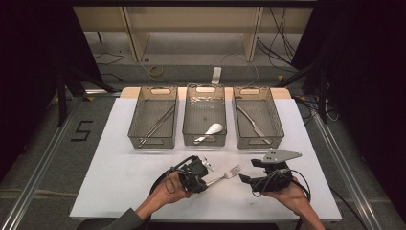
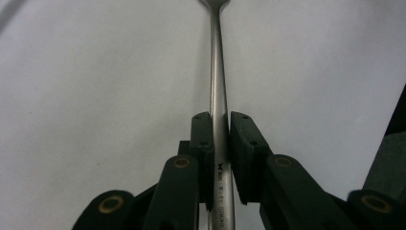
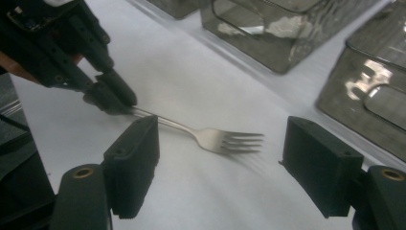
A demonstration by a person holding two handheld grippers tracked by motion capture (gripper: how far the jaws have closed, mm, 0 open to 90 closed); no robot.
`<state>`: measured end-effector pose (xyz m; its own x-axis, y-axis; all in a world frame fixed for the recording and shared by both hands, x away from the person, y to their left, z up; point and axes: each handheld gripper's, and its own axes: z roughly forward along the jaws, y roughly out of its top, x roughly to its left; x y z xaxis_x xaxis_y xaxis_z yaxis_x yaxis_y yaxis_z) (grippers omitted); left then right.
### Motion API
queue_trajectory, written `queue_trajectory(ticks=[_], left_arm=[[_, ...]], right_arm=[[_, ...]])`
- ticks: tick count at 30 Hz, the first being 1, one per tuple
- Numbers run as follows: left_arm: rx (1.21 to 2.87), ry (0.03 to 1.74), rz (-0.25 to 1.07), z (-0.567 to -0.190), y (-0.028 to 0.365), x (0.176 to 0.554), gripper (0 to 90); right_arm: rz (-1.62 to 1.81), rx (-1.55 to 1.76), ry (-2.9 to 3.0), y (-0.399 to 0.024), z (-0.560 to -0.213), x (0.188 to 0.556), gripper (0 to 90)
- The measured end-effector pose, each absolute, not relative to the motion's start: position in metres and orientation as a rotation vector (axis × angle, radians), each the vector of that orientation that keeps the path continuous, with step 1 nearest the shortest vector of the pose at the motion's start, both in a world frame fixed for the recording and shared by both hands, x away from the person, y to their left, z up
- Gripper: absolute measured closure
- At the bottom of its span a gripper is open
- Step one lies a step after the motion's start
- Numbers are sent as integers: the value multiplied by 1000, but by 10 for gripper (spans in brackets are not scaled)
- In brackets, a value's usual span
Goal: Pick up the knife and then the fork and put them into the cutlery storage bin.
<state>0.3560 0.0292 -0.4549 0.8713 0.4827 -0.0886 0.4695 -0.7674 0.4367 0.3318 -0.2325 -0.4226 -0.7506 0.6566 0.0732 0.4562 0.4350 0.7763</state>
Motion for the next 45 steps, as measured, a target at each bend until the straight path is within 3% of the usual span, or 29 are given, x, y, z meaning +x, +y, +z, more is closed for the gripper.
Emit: queue_trajectory(ticks=[28,45], left_arm=[[2608,606,19,-432,29,346,801],[2619,540,-39,-425,29,341,801]], right_arm=[[972,472,2685,-158,-462,333,340],[866,286,2714,-147,-467,329,613]])
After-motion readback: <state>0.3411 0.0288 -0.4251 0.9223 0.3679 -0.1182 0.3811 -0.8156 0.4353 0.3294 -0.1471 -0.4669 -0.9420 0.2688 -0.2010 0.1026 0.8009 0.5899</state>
